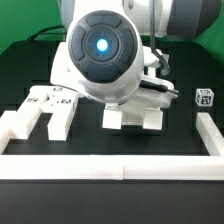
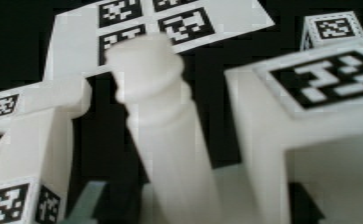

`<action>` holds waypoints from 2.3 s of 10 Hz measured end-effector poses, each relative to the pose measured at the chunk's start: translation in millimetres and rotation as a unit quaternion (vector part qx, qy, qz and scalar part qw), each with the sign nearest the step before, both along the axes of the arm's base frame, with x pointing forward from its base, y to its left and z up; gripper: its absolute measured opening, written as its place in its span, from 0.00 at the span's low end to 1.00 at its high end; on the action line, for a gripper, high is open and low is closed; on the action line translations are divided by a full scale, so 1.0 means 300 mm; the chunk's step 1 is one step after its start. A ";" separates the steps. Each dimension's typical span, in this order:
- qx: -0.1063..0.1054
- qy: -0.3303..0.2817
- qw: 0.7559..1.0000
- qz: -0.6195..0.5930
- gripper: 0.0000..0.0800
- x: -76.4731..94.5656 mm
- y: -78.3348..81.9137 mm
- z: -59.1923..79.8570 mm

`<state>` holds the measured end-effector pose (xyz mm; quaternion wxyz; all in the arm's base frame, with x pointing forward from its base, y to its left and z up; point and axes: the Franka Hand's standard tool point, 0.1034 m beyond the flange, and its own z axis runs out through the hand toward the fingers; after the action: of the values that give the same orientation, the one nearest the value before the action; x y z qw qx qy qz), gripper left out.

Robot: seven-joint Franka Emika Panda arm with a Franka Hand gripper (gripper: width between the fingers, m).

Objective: Assemble chair

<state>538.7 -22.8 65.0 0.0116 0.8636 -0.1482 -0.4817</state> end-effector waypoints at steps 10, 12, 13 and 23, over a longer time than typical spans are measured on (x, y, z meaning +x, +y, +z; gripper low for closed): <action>-0.001 0.005 1.000 -0.007 0.81 -0.011 -0.025 -0.016; 0.003 0.002 1.000 -0.010 0.81 -0.008 -0.048 -0.015; 0.002 -0.018 1.000 -0.009 0.81 0.010 -0.054 -0.015; -0.054 -0.365 0.929 -0.003 0.81 0.175 -0.016 0.004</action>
Offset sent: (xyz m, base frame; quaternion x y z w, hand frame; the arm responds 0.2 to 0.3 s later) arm 0.0000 0.0000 0.0000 0.0000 0.0000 0.0000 1.0000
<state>591.3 -27.7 66.3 0.0019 0.9774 -0.1711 -0.1245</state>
